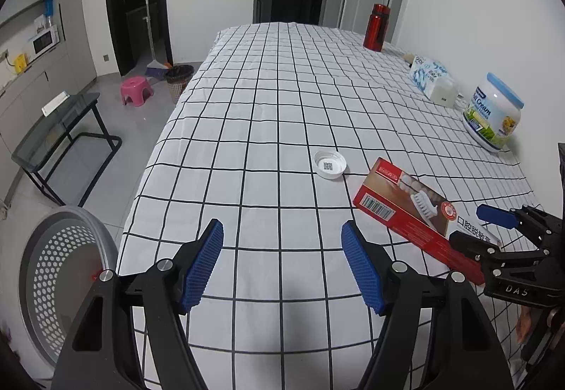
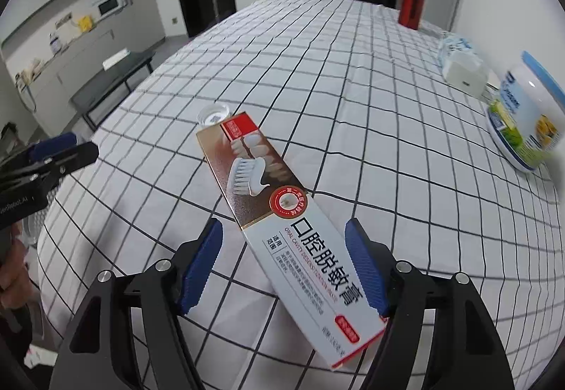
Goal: Collect trash
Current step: 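Grasp the toothpaste box with the right tool while the left tool grasps the white bottle cap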
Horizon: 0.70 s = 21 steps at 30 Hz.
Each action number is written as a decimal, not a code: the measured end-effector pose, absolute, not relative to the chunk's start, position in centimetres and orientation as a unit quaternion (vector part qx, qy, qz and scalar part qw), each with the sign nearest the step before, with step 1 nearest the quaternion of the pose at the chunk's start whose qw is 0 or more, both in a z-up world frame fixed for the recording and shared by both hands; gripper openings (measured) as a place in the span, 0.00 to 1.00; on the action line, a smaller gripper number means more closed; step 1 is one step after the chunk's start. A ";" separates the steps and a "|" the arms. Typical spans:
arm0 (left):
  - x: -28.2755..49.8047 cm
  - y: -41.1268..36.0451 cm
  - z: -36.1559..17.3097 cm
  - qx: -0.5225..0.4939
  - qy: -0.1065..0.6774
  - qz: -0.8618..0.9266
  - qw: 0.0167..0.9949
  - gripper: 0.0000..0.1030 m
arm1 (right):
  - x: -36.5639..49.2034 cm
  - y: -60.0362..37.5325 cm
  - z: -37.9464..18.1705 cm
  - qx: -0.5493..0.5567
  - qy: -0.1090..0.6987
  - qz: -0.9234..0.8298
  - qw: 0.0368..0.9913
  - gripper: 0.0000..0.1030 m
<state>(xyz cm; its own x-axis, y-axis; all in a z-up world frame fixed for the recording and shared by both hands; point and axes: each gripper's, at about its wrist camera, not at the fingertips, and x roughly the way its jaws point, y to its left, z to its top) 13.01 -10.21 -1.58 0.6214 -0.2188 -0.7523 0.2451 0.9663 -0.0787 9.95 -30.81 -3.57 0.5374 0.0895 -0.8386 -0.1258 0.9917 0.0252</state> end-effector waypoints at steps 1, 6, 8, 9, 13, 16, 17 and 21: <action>13.2 -10.3 -1.6 0.017 0.416 -0.128 0.900 0.66 | 10.2 -30.7 -3.6 -0.026 0.480 0.065 0.875 0.67; 13.9 -10.6 -2.0 0.019 0.422 -0.124 0.898 0.66 | 11.5 -30.3 -4.6 -0.039 0.498 0.084 0.862 0.68; 14.2 -10.8 -2.0 0.022 0.422 -0.123 0.898 0.66 | 12.1 -30.0 -5.1 -0.045 0.506 0.090 0.857 0.68; 14.2 -10.8 -1.9 0.024 0.422 -0.122 0.898 0.66 | 12.3 -29.9 -5.3 -0.047 0.509 0.093 0.854 0.68; 14.7 -11.1 -1.7 0.029 0.420 -0.119 0.899 0.66 | 13.2 -29.3 -6.2 -0.057 0.522 0.101 0.845 0.68; 14.9 -11.4 -1.7 0.032 0.419 -0.118 0.900 0.66 | 13.7 -29.1 -6.9 -0.050 0.531 0.101 0.840 0.68; 14.9 -11.4 -1.7 0.034 0.419 -0.118 0.900 0.66 | 13.9 -29.1 -7.0 -0.047 0.533 0.101 0.839 0.66; 15.1 -11.6 -1.9 0.037 0.420 -0.119 0.899 0.66 | 14.1 -28.7 -7.3 -0.037 0.533 0.106 0.839 0.54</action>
<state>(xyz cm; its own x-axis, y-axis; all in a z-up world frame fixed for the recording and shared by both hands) 15.11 -11.65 -1.92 0.6192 -0.1819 -0.7639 0.2446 0.9691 -0.0325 14.07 -28.72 -7.31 0.4102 0.1386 -0.9014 -0.2183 0.9746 0.0505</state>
